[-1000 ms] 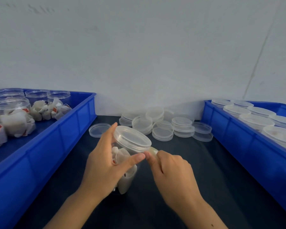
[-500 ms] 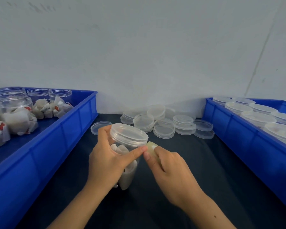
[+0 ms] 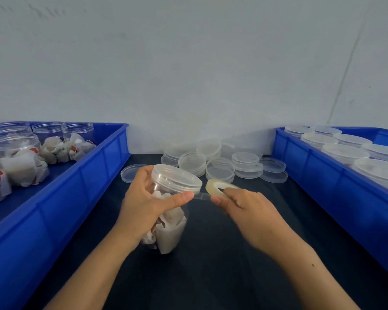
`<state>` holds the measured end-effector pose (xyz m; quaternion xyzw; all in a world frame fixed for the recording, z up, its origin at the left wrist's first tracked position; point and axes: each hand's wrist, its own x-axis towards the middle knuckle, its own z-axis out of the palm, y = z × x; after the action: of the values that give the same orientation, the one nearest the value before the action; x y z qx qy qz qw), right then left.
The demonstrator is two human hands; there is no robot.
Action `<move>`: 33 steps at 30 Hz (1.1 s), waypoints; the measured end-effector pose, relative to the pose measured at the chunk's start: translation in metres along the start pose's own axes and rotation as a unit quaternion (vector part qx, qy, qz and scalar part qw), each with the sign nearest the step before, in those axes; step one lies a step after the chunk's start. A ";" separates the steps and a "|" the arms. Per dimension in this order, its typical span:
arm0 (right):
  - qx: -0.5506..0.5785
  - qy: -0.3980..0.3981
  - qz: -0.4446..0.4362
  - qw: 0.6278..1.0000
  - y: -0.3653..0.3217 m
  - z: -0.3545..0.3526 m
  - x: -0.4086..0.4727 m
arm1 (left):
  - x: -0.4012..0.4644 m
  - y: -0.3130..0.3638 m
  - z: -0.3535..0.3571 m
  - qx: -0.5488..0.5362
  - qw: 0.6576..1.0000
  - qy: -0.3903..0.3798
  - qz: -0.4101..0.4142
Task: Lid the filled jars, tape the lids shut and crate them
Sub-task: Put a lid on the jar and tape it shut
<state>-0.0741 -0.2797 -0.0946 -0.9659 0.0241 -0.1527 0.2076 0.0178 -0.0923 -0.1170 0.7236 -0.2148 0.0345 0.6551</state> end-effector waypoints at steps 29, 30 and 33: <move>0.004 0.061 0.002 0.998 -0.042 0.021 -0.018 | -0.017 -0.002 0.009 0.074 0.995 0.050 0.052; 0.007 0.054 -0.004 0.999 -0.042 0.020 -0.018 | -0.016 -0.003 0.007 0.064 0.996 0.051 0.044; -0.002 0.029 -0.011 1.000 -0.039 0.014 -0.018 | -0.012 -0.005 0.005 0.034 0.998 0.042 0.034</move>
<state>-0.0876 -0.2364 -0.0958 -0.9617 0.0201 -0.1825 0.2037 0.0072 -0.0939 -0.1262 0.7352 -0.2106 0.0943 0.6373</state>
